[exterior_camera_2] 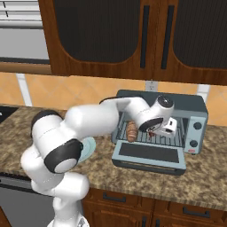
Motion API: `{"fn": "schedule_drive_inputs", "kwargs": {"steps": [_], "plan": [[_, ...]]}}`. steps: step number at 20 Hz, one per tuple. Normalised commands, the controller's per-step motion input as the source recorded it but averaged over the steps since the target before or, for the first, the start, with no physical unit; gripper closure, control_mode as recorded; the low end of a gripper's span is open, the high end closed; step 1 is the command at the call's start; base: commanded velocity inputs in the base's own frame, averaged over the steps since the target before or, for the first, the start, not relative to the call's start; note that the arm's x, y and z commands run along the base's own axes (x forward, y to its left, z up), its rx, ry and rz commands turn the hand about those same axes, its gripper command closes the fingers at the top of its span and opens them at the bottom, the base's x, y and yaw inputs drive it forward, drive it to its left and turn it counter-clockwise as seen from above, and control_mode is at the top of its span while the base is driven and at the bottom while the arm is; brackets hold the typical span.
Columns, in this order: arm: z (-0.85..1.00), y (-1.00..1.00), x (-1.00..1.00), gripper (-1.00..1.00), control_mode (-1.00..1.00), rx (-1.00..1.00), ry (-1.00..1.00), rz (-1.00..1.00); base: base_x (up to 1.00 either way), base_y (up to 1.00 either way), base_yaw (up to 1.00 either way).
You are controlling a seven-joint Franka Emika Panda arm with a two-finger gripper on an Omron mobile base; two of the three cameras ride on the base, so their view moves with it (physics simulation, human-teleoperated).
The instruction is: Pick up the kebab skewer and baguette bread, and place them inside the toaster oven. Close the toaster oven door and start by setting the timer.
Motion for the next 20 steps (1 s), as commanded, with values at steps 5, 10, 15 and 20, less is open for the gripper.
{"fn": "schedule_drive_inputs", "kwargs": {"steps": [5, 10, 15, 20], "plan": [[0.49, 0.01, -0.53, -1.0, -1.0, -0.01, -0.13, -0.04, 0.0, 0.0, 0.0], [0.03, 0.21, -0.94, -1.0, -1.0, 0.0, 0.05, -0.12, 0.0, 0.0, 0.0], [-0.21, 0.44, -0.22, -1.0, -1.0, 0.0, 0.23, -0.15, 0.0, 0.0, 0.0], [-0.42, 0.38, 0.0, -1.0, -1.0, 0.0, 0.11, -0.17, 0.0, 0.0, 0.0]]}}
